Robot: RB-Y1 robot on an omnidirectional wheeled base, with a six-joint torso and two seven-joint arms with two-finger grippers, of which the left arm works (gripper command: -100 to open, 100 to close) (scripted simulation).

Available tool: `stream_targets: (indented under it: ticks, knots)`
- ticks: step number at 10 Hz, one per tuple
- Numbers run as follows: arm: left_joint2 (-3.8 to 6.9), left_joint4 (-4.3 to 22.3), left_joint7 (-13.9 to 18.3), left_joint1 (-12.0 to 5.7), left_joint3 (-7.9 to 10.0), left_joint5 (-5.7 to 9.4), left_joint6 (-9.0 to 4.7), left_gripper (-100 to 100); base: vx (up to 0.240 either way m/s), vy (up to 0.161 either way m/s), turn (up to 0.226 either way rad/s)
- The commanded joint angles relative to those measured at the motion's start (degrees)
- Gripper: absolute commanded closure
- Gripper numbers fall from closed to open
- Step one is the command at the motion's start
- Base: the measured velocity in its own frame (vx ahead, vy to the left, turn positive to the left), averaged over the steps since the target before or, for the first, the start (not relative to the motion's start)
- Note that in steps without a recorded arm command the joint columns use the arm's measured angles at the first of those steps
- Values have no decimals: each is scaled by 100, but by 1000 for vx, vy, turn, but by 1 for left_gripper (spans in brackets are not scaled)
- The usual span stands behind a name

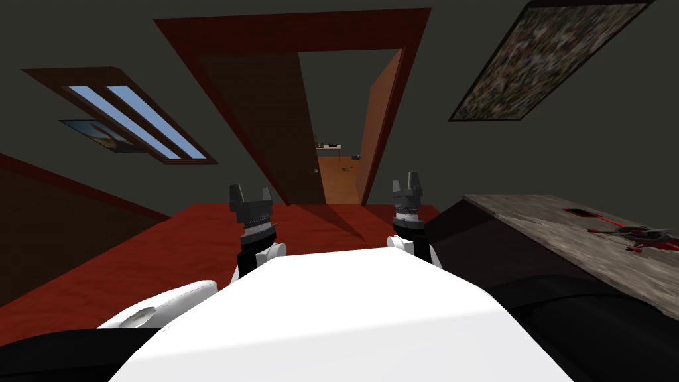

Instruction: Push the door open

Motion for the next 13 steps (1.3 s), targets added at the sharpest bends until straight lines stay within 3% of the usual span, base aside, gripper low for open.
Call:
stream_targets:
  ticks: [1, 13]
  knots:
    - [34, 164, 4, -65, -18, -14, -22, -100, 134, -37, 16]
    - [238, 1543, 40, -607, -171, -127, -209, -100, 111, 20, 7]
